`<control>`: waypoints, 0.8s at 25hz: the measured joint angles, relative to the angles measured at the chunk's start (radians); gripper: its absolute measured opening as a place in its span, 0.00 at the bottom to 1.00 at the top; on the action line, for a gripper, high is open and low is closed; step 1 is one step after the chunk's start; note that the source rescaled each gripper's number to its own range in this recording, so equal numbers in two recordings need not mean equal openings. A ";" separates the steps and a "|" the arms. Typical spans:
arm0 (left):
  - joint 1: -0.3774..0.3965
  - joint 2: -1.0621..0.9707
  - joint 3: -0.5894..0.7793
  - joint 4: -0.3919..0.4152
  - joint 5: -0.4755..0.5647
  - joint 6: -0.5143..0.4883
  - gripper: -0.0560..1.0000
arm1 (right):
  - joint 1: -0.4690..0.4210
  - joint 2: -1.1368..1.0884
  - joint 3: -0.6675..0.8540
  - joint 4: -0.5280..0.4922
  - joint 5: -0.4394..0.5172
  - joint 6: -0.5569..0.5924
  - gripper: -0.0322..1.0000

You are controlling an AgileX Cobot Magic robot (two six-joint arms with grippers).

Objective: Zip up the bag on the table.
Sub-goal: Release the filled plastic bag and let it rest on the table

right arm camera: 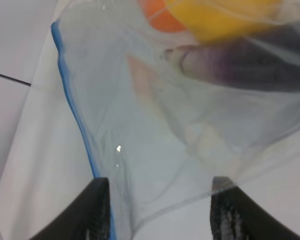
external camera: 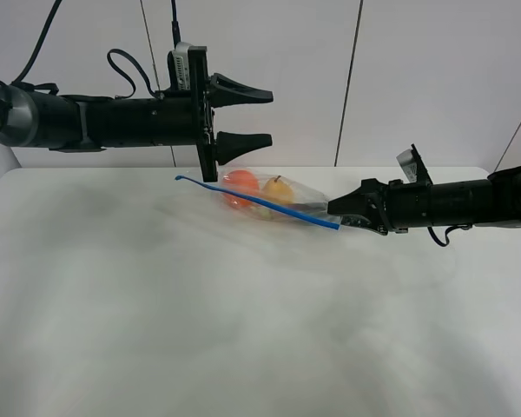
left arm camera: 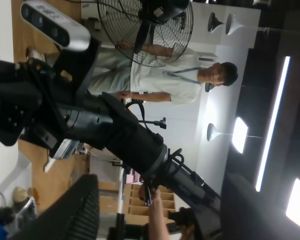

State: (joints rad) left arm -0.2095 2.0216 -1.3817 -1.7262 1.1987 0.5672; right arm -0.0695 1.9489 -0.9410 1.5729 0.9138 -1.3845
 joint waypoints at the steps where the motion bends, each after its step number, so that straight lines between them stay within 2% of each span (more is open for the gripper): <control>1: 0.000 -0.009 0.000 0.019 0.000 0.033 0.82 | 0.000 0.000 0.000 -0.007 0.001 0.000 0.69; 5: 0.000 -0.093 0.000 0.141 0.002 0.272 0.82 | 0.000 0.000 0.000 -0.018 0.001 0.003 0.69; 7: 0.000 -0.149 0.000 0.256 0.004 0.412 0.82 | 0.000 0.000 0.000 -0.019 0.001 0.005 0.69; 9: 0.000 -0.205 -0.004 0.421 0.006 0.535 0.82 | 0.000 0.000 0.000 -0.020 0.001 0.010 0.69; 12: 0.000 -0.286 -0.006 0.791 0.003 0.574 0.82 | 0.000 0.000 0.000 -0.020 0.001 0.025 0.69; 14: 0.000 -0.330 -0.006 1.096 -0.036 0.492 0.82 | 0.000 0.000 0.000 -0.020 0.003 0.027 0.69; 15: 0.000 -0.343 -0.006 1.230 -0.068 0.411 0.82 | 0.000 0.000 0.000 -0.020 0.004 0.029 0.69; 18: 0.018 -0.374 -0.006 1.518 -0.172 0.060 0.82 | 0.000 0.000 0.000 -0.020 0.005 0.031 0.69; 20: 0.048 -0.388 -0.006 1.630 -0.240 -0.232 0.82 | 0.000 0.000 0.000 -0.020 0.005 0.036 0.69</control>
State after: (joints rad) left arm -0.1612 1.6340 -1.3881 -0.0966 0.9587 0.3355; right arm -0.0695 1.9489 -0.9410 1.5525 0.9188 -1.3483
